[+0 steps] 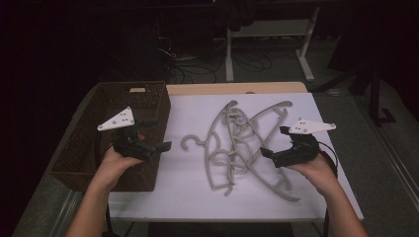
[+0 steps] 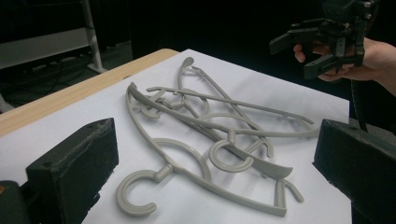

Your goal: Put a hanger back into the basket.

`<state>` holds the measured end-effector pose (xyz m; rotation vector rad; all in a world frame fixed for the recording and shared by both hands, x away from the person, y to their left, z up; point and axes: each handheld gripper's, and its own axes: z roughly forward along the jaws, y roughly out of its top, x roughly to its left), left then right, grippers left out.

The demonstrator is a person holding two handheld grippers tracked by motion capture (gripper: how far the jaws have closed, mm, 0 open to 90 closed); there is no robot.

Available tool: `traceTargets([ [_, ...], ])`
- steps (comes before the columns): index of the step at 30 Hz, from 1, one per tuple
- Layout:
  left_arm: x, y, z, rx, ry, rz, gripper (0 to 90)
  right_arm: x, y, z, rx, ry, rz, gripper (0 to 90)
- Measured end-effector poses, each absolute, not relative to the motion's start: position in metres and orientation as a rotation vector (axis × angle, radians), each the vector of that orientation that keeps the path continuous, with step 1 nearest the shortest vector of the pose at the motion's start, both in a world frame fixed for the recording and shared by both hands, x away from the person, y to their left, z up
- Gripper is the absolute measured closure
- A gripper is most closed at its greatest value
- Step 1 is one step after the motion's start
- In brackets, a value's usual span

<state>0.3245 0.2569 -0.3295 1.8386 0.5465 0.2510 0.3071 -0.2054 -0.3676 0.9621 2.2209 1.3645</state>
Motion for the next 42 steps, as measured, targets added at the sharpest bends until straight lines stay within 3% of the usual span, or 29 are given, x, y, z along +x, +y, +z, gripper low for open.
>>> traceTargets([
  [14, 0.316, 0.210, -0.334, 1.873, 0.498, 0.196, 0.0, 0.309, -0.223, -0.373, 1.021, 2.232, 1.280, 0.0],
  [25, 0.311, 0.172, -0.361, 1.945, 0.506, 0.144, 0.0, 0.302, -0.250, -0.388, 1.109, 2.247, 1.197, 9.2],
  [27, 0.311, 0.165, -0.370, 1.957, 0.508, 0.136, 4.9, 0.301, -0.255, -0.395, 1.133, 2.261, 1.179, 13.3],
  [29, 0.311, 0.165, -0.370, 1.957, 0.508, 0.136, 5.8, 0.300, -0.256, -0.397, 1.146, 2.266, 1.174, 13.3],
  [32, 0.316, 0.159, -0.386, 1.985, 0.546, 0.150, 14.0, 0.298, -0.260, -0.407, 1.165, 2.284, 1.148, 14.0],
  [42, 0.329, 0.133, -0.424, 2.074, 0.653, 0.172, 14.6, 0.299, -0.254, -0.416, 1.152, 2.324, 1.140, 15.9],
])
